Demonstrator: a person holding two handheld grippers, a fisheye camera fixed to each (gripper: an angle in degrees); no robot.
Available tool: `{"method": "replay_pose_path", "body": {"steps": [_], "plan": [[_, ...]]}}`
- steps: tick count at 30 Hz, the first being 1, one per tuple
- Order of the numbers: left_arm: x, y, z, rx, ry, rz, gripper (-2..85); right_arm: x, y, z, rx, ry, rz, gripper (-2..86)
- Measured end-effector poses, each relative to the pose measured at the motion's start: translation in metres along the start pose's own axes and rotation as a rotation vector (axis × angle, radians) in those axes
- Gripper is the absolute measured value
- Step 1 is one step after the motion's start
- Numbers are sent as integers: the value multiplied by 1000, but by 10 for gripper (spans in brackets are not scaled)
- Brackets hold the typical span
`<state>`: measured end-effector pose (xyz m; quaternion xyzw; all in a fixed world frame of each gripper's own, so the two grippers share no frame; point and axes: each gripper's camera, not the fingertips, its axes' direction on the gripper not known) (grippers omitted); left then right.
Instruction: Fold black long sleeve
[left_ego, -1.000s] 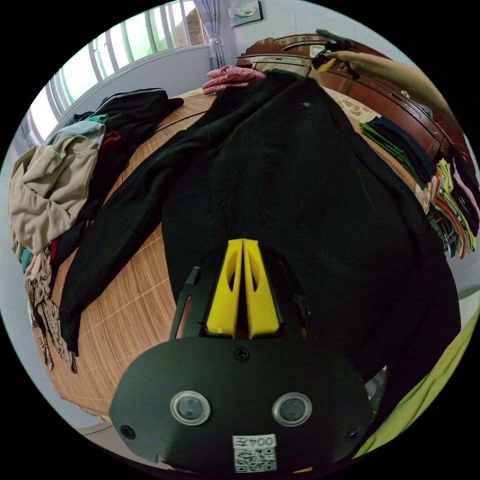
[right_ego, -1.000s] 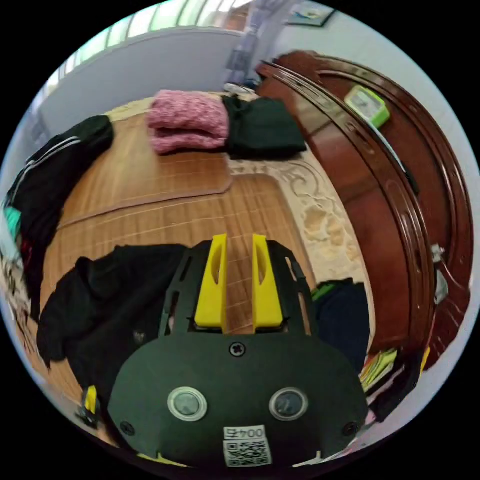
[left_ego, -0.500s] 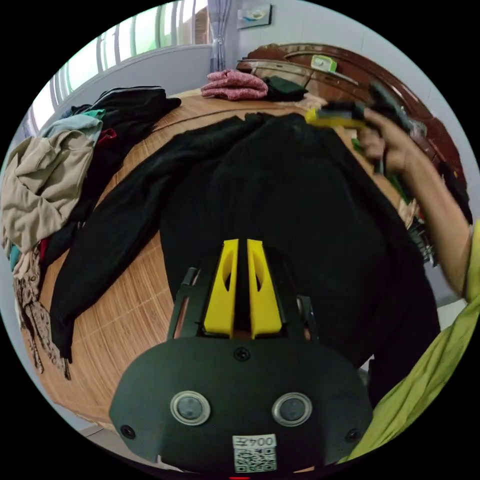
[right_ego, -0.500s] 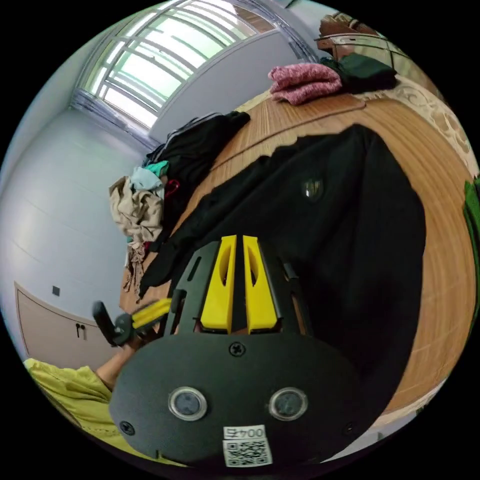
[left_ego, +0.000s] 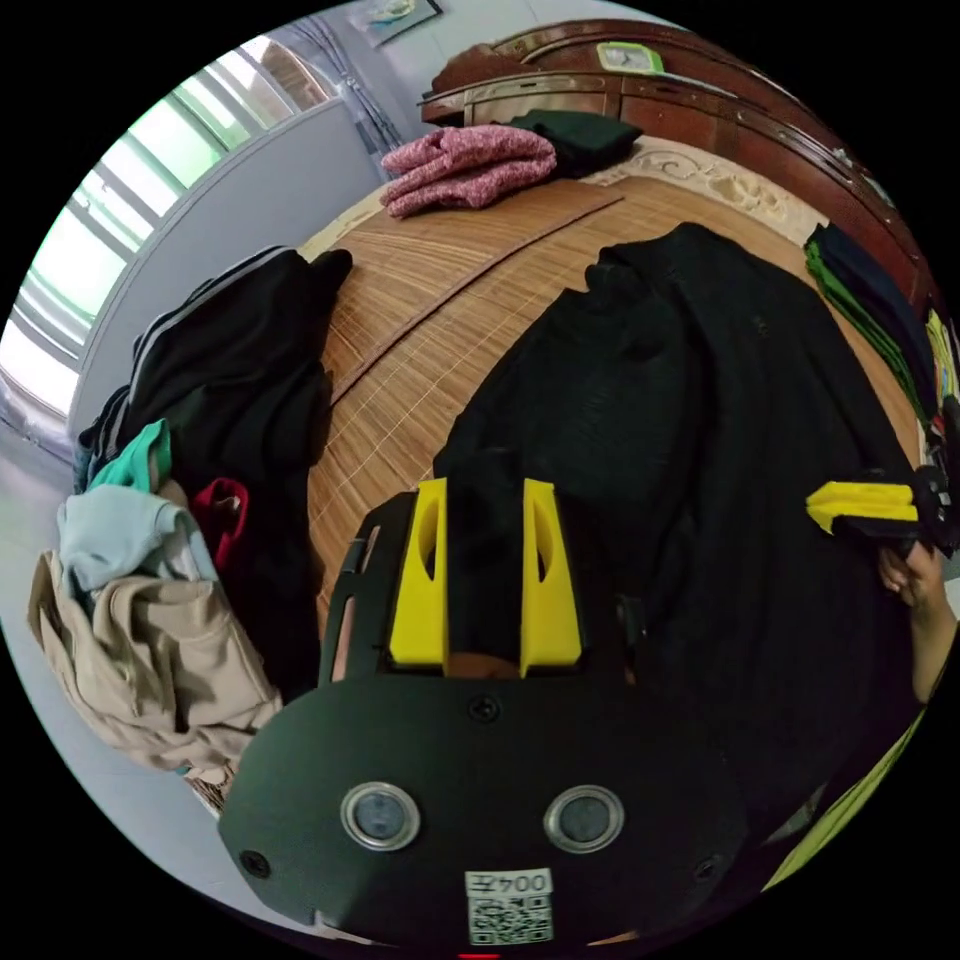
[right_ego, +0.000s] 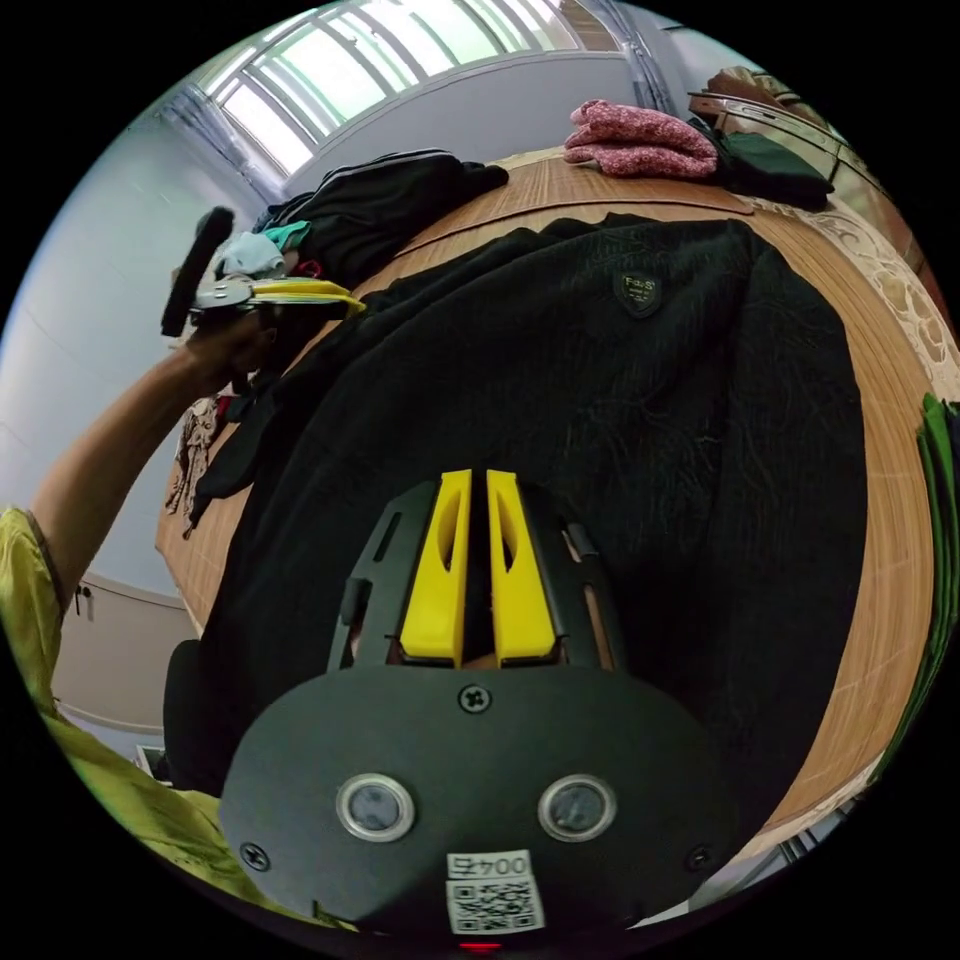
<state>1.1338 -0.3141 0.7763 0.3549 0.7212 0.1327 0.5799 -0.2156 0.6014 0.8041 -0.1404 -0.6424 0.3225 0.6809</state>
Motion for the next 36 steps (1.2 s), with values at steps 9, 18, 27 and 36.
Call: {"method": "replay_pose_path", "body": {"steps": [9, 18, 27, 36], "plan": [[-25, -37, 41, -40, 61, -95, 62, 14, 5, 18, 6, 18, 4, 11], [-83, -86, 14, -14, -73, -109, 17, 39, 13, 31, 12, -74, 52, -6], [-127, -105, 92, -157, -135, -195, 30, 46, 21, 43, 7, -78, 44, -6], [-164, -102, 47, 3, -37, -263, 89, 50, 32, 49, 6, -69, 43, -6]]}}
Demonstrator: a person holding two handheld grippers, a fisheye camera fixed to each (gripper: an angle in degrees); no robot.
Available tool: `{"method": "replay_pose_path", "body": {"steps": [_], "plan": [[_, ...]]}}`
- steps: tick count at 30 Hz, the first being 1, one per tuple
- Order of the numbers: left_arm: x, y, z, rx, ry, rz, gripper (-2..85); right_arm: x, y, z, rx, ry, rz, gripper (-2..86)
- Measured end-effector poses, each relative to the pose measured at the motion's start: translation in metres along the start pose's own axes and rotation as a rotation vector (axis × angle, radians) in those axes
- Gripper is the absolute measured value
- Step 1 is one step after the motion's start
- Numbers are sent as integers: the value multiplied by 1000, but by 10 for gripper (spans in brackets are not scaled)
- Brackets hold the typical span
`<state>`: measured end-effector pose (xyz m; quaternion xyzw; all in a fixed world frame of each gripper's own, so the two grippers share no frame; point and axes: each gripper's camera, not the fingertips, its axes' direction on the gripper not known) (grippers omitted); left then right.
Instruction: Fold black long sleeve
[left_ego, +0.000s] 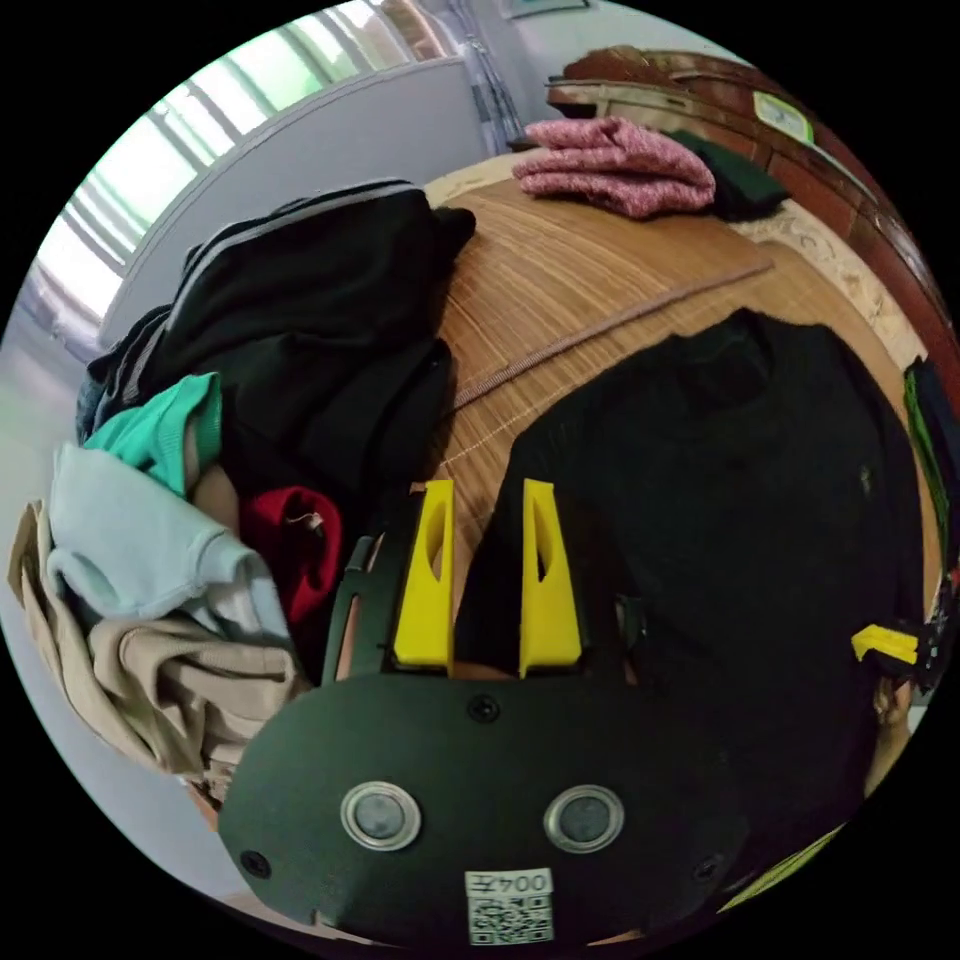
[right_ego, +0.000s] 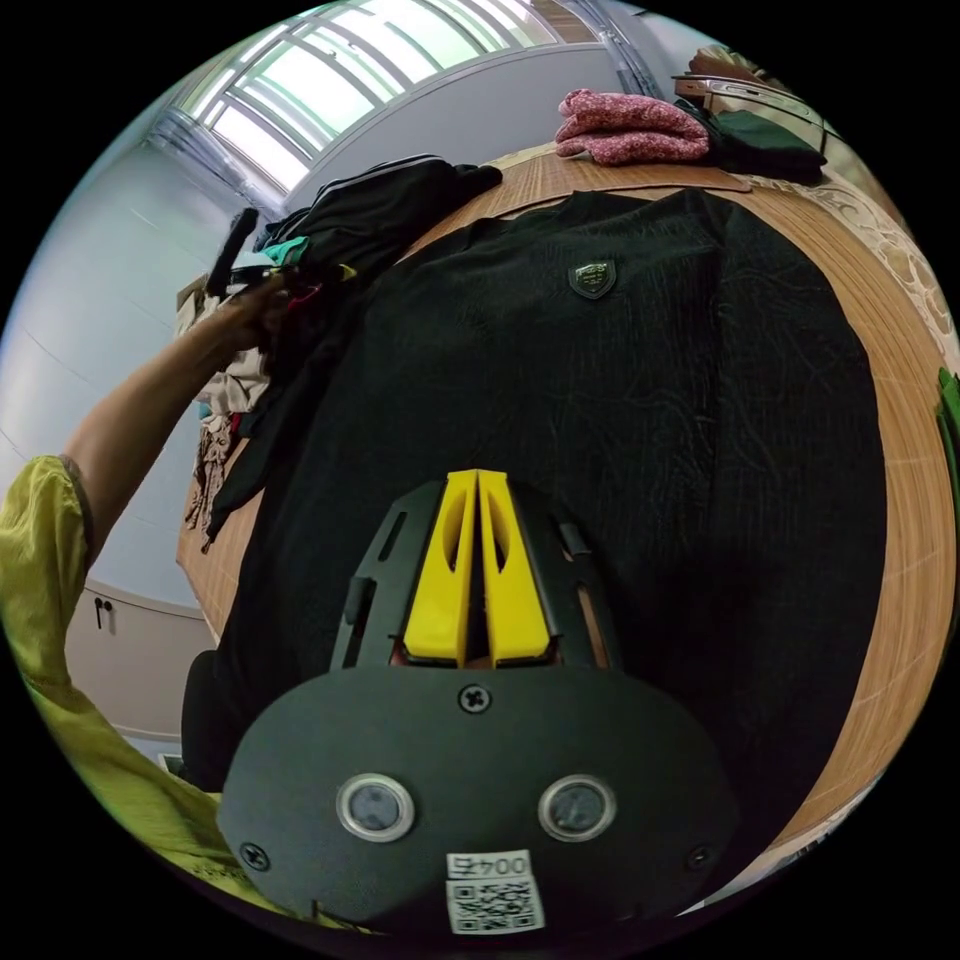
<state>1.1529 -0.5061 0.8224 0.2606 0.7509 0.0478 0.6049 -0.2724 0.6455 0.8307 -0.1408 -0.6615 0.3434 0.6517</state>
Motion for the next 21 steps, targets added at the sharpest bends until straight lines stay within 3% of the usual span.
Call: {"method": "replay_pose_path", "body": {"steps": [4, 7, 11, 13, 15, 18, 21], "plan": [[-8, 34, -6, -49, 142, -58, 84, 3, 4, 1, -1, -11, 6, -6], [7, 81, 0, -115, 55, -34, 83, 3, 7, 2, -1, -9, 6, -6], [16, 142, -12, -60, 2, -109, 77, 4, 11, 2, -3, -10, 7, -6], [20, 169, 2, -133, -72, -85, 67, 3, 13, 2, -3, -6, 5, -6], [15, 180, 3, -72, -120, -65, 50, 2, 14, 2, -3, -1, 4, -6], [-8, 175, 16, -140, -273, -82, 38, 1, 16, 2, -4, 2, 3, -6], [-32, 170, 18, -174, -172, -160, 30, 0, 16, 2, -7, 6, 3, -7]]}}
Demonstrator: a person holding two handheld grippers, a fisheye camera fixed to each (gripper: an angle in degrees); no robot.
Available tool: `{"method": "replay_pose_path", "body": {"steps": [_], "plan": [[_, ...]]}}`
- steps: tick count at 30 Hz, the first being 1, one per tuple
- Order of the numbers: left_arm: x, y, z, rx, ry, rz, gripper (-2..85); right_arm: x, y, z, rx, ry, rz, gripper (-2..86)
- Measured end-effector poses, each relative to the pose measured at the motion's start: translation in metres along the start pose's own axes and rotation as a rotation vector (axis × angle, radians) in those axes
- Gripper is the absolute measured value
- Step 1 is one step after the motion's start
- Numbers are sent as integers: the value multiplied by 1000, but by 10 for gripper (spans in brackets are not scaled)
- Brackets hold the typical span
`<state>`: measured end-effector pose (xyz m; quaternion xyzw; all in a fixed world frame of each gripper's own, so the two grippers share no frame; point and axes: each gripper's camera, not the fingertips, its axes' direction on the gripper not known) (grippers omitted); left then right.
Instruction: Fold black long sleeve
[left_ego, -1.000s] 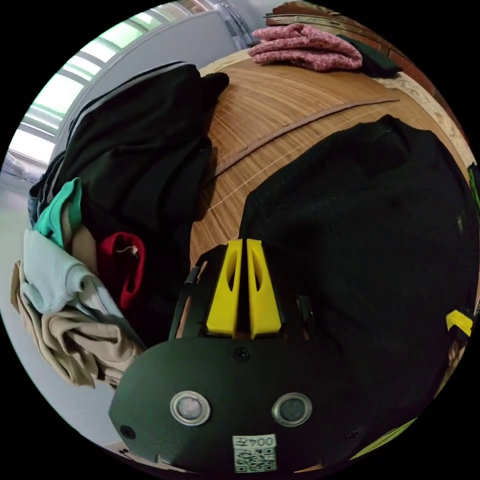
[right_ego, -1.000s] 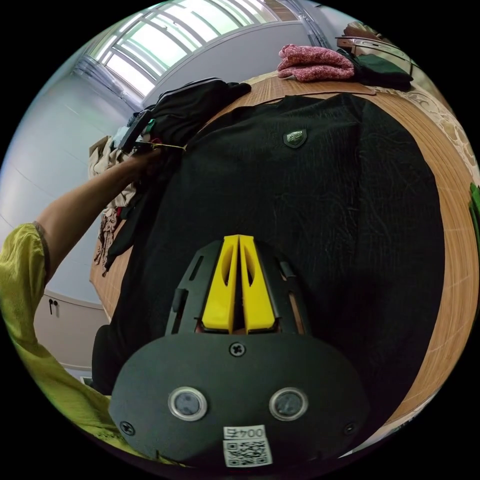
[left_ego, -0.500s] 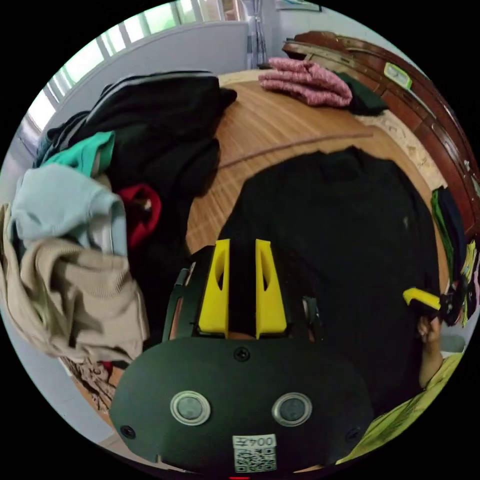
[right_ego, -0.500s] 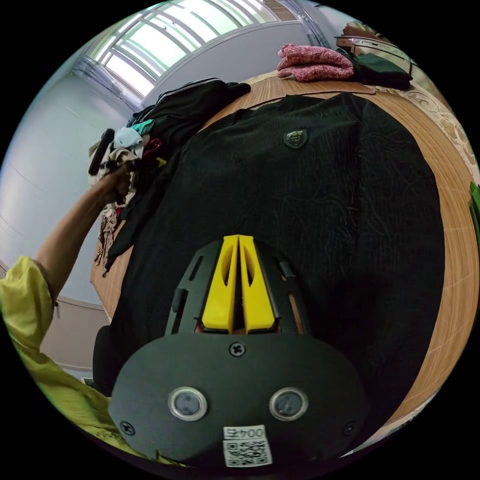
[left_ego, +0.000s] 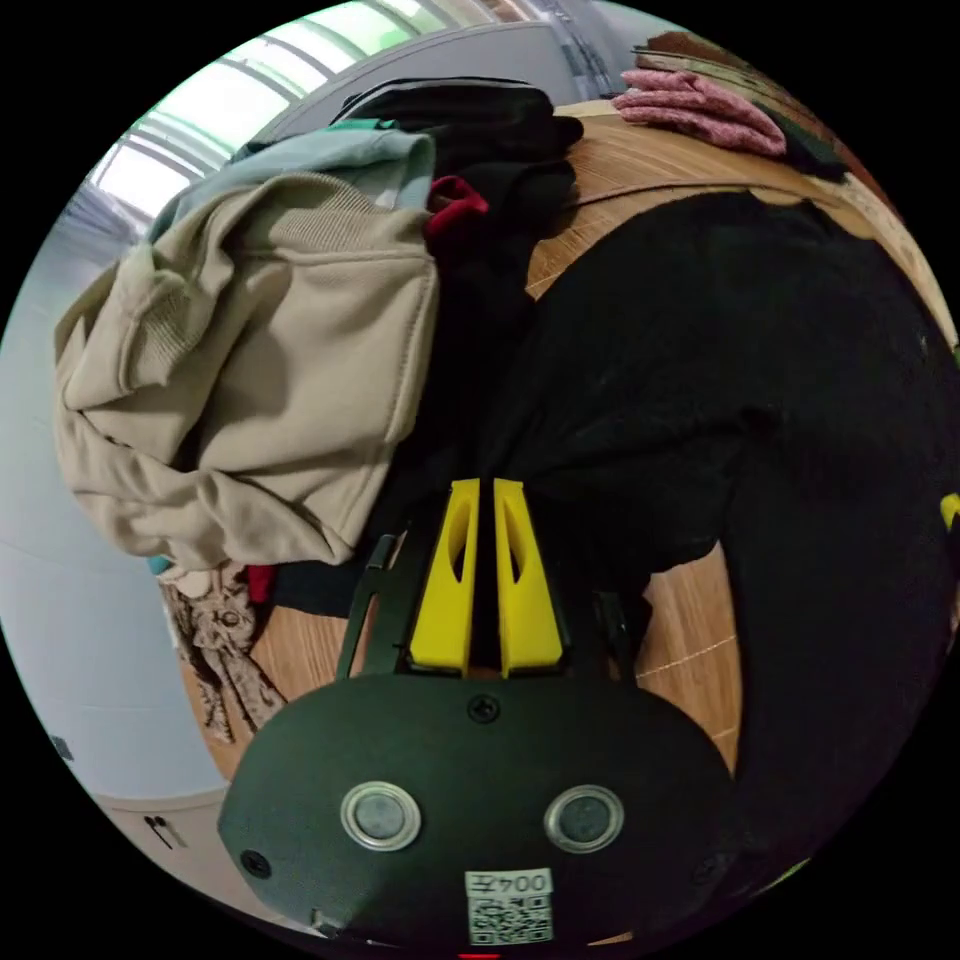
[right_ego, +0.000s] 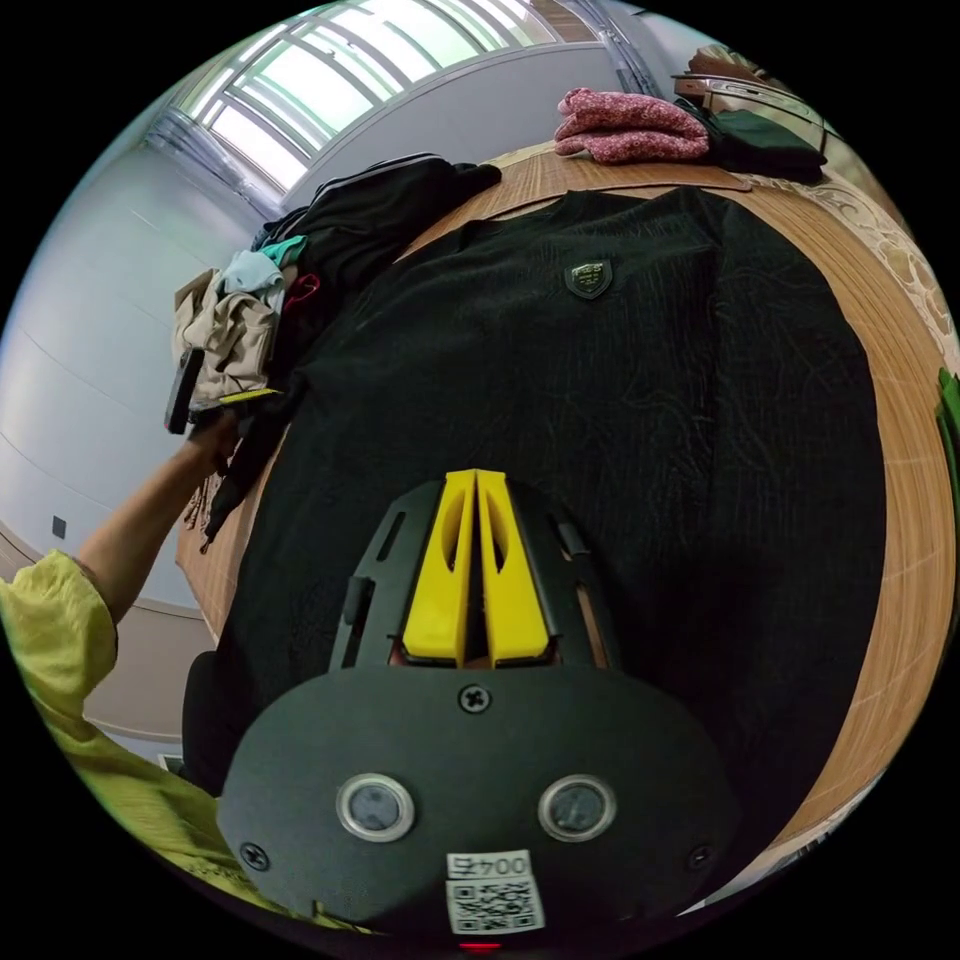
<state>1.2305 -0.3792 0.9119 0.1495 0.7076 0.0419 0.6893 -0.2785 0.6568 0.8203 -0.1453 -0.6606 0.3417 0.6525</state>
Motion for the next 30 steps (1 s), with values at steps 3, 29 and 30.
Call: {"method": "replay_pose_path", "body": {"steps": [3, 29, 30], "plan": [[2, 2, -21, -5, 25, -41, 23, -2, 1, -1, 0, 5, -2, -8], [66, 34, -65, 317, 443, -97, 1, -30, -27, -7, -3, 13, -5, -7], [69, 25, -59, 354, 521, -152, 1, -30, -28, -7, -2, 10, -4, -7]]}}
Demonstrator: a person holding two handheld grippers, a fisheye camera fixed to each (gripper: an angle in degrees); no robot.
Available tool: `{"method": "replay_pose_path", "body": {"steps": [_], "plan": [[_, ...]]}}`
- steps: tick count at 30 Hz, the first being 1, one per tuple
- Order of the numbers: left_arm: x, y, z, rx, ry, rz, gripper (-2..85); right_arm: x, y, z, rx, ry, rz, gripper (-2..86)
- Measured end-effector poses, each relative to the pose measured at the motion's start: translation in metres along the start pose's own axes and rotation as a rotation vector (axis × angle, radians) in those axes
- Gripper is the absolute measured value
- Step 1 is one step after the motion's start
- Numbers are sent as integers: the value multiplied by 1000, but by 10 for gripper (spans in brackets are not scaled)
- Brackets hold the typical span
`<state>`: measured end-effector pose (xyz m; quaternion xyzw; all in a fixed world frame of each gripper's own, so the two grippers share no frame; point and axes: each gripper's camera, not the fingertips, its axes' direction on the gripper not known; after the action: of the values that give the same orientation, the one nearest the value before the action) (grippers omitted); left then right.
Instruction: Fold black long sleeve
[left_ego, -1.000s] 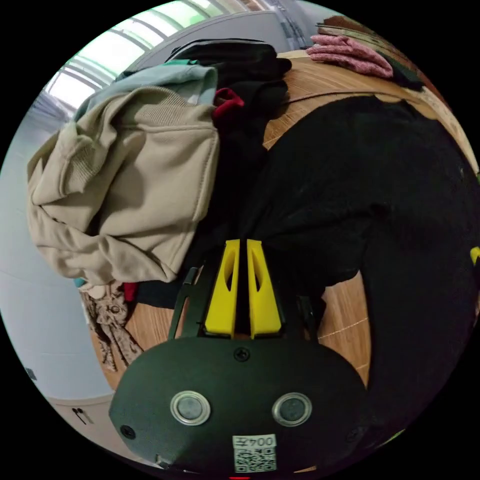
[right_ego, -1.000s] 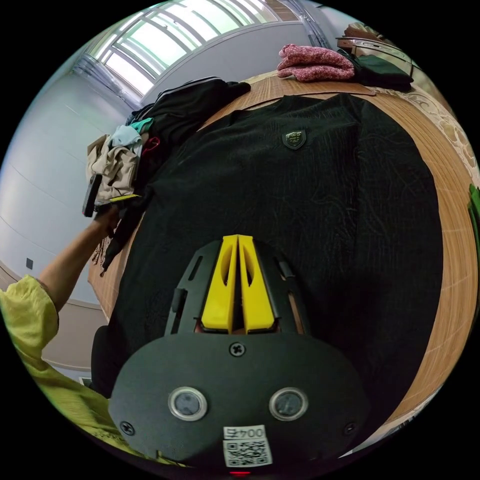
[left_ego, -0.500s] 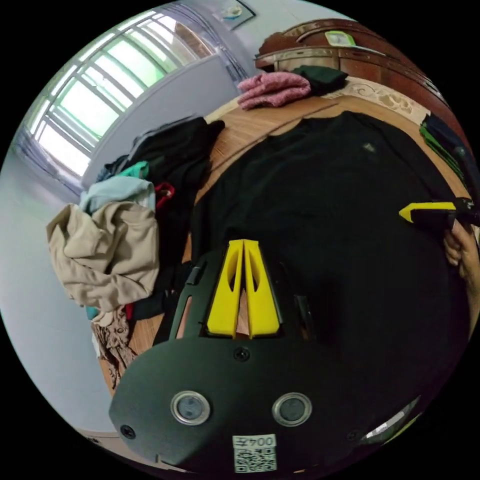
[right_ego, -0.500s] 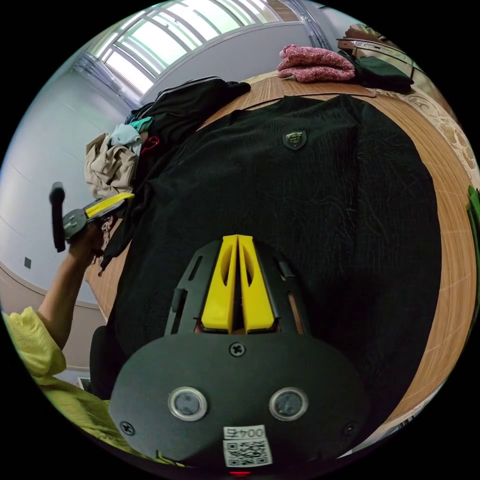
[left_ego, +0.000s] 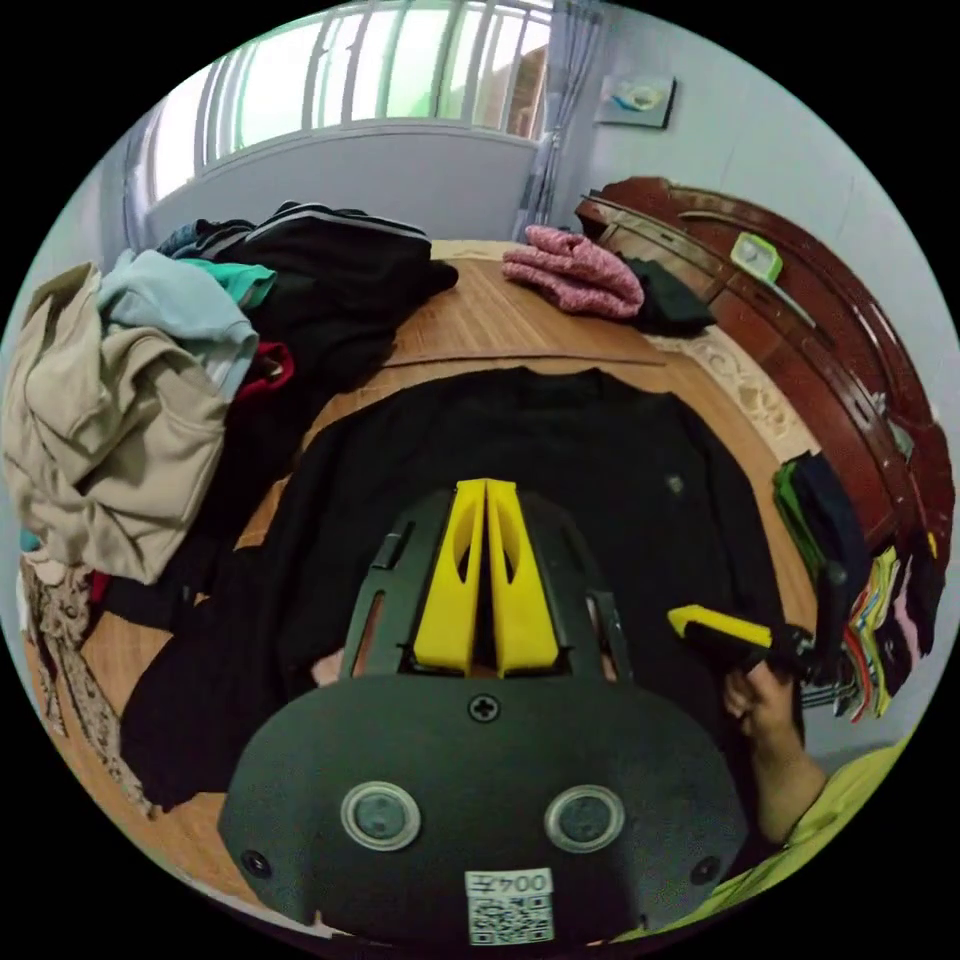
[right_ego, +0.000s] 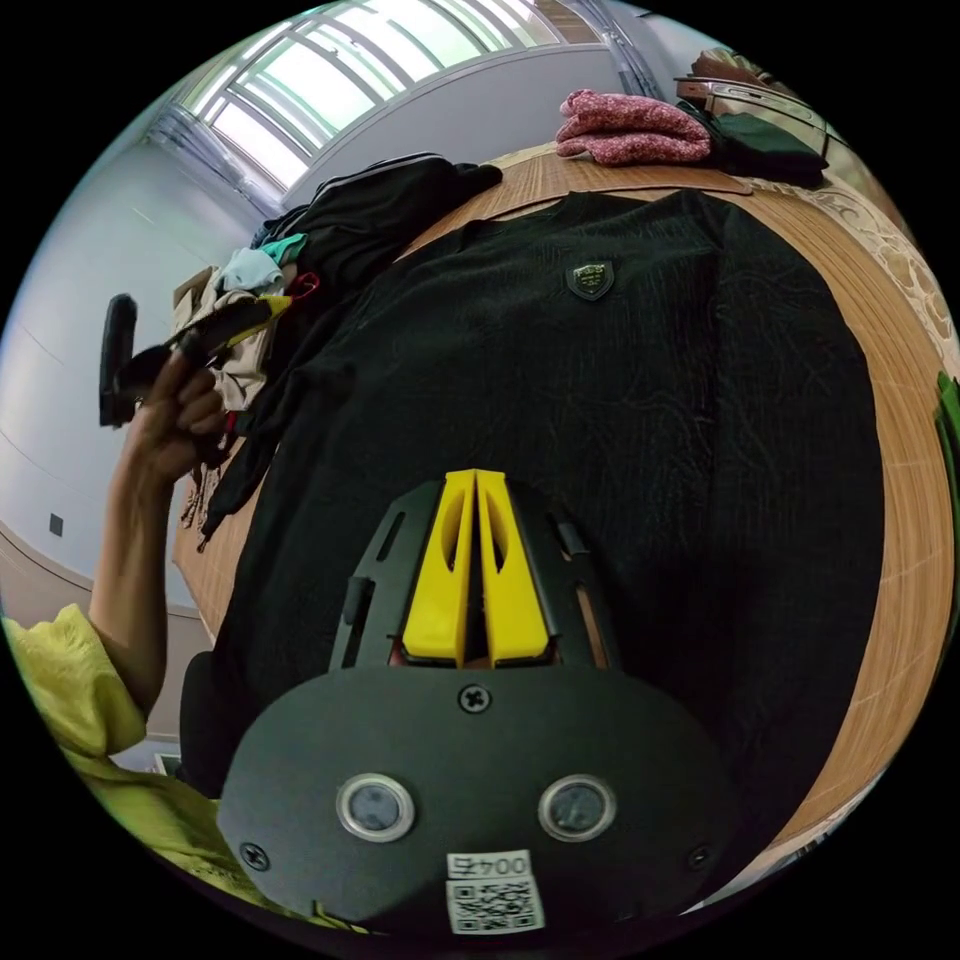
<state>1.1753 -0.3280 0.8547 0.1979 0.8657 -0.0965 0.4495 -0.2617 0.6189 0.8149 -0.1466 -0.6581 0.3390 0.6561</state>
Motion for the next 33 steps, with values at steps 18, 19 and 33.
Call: {"method": "replay_pose_path", "body": {"steps": [18, 19, 33], "plan": [[-76, 11, 141, -135, 284, -138, 4, -17, -62, -47, 189, 10, 67, 89], [-85, 13, 145, -133, 338, -166, 4, -14, -69, -61, 205, 89, 93, 105], [-96, 15, 165, -133, 324, -150, 4, -51, -155, -19, -285, 673, -47, 5]]}}
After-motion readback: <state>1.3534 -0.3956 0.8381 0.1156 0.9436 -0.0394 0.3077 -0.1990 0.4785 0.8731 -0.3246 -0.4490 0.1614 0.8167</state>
